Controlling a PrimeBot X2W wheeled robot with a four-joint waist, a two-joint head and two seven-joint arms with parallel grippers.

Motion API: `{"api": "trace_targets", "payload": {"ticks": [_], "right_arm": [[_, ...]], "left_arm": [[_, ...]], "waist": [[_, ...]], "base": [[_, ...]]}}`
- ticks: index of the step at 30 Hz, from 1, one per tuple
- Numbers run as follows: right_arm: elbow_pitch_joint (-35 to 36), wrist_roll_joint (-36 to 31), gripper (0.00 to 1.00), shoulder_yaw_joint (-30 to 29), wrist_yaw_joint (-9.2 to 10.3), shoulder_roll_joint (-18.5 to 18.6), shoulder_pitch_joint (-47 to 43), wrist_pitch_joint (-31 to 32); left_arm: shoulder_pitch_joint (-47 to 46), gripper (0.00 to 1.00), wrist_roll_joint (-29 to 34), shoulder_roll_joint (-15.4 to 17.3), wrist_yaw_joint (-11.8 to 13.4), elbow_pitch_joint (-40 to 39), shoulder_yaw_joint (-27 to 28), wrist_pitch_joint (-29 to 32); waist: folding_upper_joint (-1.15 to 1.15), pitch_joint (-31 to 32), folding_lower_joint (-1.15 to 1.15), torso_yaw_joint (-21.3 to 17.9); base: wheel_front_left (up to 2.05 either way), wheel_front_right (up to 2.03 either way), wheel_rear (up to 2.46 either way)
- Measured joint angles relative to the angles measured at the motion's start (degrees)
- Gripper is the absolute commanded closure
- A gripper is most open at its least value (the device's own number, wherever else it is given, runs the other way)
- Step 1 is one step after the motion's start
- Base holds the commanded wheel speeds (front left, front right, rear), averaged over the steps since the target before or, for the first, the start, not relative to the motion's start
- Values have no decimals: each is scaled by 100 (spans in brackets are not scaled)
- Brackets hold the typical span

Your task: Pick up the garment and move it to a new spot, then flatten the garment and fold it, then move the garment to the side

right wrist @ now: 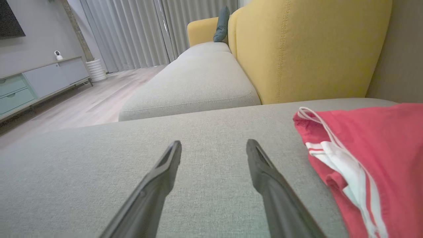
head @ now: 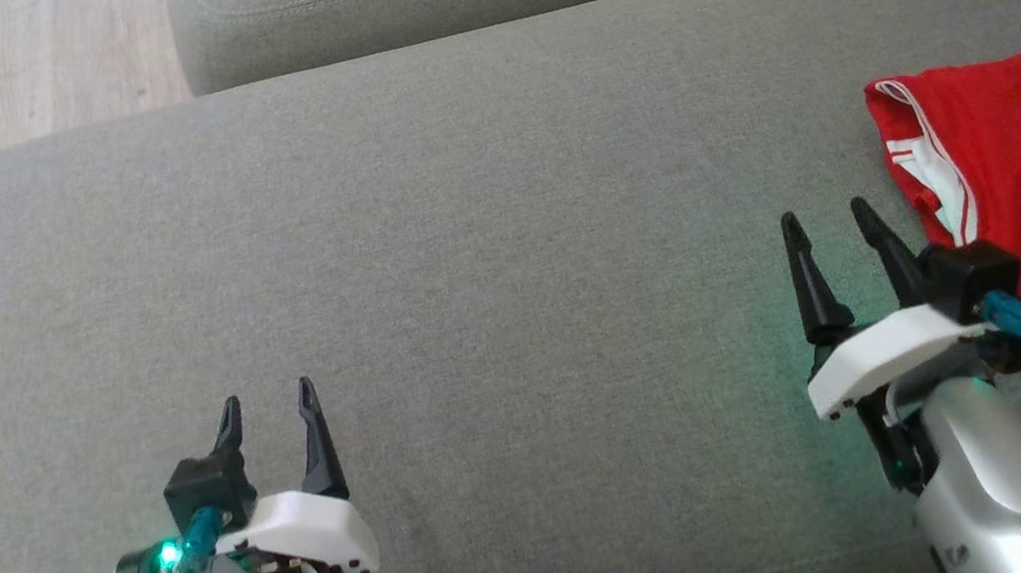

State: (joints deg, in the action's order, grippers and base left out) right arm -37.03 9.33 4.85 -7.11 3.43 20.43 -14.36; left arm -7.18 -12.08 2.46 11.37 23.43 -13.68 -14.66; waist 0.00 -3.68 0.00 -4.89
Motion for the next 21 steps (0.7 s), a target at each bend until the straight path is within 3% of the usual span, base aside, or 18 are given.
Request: {"api": "trace_targets", "payload": {"ticks": [8, 9, 15, 21], "right_arm": [[-3, 109, 0, 77, 0, 0, -120, 0], [-3, 109, 100, 77, 0, 0, -120, 0], [-452, 121, 100, 77, 1, -5, -537, 27], [-410, 469, 100, 30, 1, -7, -706, 135]], "left_arm": [[11, 0, -22, 0, -79, -110, 103, 0], [11, 100, -22, 0, -79, -110, 103, 0], [318, 100, -29, -11, -78, 374, 97, 4], [443, 100, -387, -14, -136, 396, 138, 105]], "waist": [[0, 44, 0, 57], [0, 44, 0, 57], [0, 50, 0, 65], [0, 65, 0, 85]], "base": [[0, 0, 0], [0, 0, 0], [0, 0, 0], [0, 0, 0]]}}
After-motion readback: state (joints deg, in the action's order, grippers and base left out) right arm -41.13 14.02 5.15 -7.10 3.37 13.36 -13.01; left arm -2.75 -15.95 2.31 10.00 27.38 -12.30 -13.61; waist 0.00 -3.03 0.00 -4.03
